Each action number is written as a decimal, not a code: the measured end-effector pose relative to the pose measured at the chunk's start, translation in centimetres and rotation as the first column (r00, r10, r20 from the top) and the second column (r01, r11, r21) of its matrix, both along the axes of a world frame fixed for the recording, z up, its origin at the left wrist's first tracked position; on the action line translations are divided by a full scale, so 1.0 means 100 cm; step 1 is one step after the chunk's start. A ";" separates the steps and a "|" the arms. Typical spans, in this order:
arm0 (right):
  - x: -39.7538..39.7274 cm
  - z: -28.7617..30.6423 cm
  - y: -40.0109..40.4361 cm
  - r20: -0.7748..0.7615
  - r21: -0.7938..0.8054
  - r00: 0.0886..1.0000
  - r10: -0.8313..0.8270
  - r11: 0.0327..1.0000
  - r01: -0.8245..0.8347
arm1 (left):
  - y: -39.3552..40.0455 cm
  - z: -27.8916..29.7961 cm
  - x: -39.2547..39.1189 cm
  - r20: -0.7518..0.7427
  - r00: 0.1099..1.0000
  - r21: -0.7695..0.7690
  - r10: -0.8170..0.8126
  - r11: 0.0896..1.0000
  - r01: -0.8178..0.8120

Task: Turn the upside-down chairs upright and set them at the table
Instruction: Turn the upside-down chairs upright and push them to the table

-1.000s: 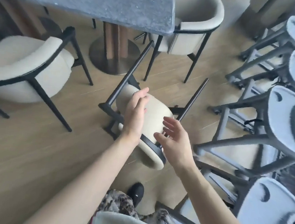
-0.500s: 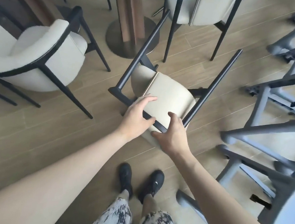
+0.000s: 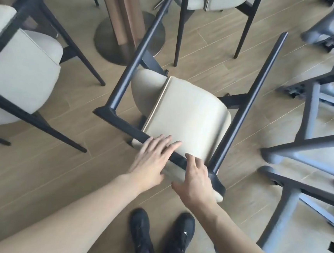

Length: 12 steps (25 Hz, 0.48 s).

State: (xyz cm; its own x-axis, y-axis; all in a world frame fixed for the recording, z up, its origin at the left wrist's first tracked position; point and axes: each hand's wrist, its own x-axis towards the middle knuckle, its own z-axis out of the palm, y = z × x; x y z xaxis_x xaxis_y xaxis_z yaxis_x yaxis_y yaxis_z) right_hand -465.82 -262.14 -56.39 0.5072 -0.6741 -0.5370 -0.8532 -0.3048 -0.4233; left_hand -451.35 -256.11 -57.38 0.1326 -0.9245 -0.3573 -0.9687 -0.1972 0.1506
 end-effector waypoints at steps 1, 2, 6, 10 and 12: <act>0.001 -0.009 0.001 -0.021 -0.039 1.000 0.010 0.999 -0.011 | -0.003 -0.008 0.007 0.096 0.992 0.033 -0.083 0.996 0.080; 0.002 -0.019 0.004 -0.048 -0.098 0.999 0.020 0.995 -0.025 | -0.006 -0.015 0.014 0.174 0.969 0.070 -0.173 0.984 0.163; 0.004 -0.053 0.007 -0.099 -0.342 0.992 0.076 0.934 -0.106 | -0.019 -0.036 0.038 0.255 0.911 0.067 -0.325 0.946 0.318; -0.006 -0.073 -0.005 -0.138 -0.421 0.977 0.163 0.883 -0.207 | -0.023 -0.043 0.038 0.301 0.887 0.068 -0.352 0.935 0.348; -0.007 -0.076 -0.008 -0.135 -0.439 0.973 0.186 0.869 -0.227 | -0.026 -0.044 0.040 0.297 0.882 0.078 -0.366 0.930 0.359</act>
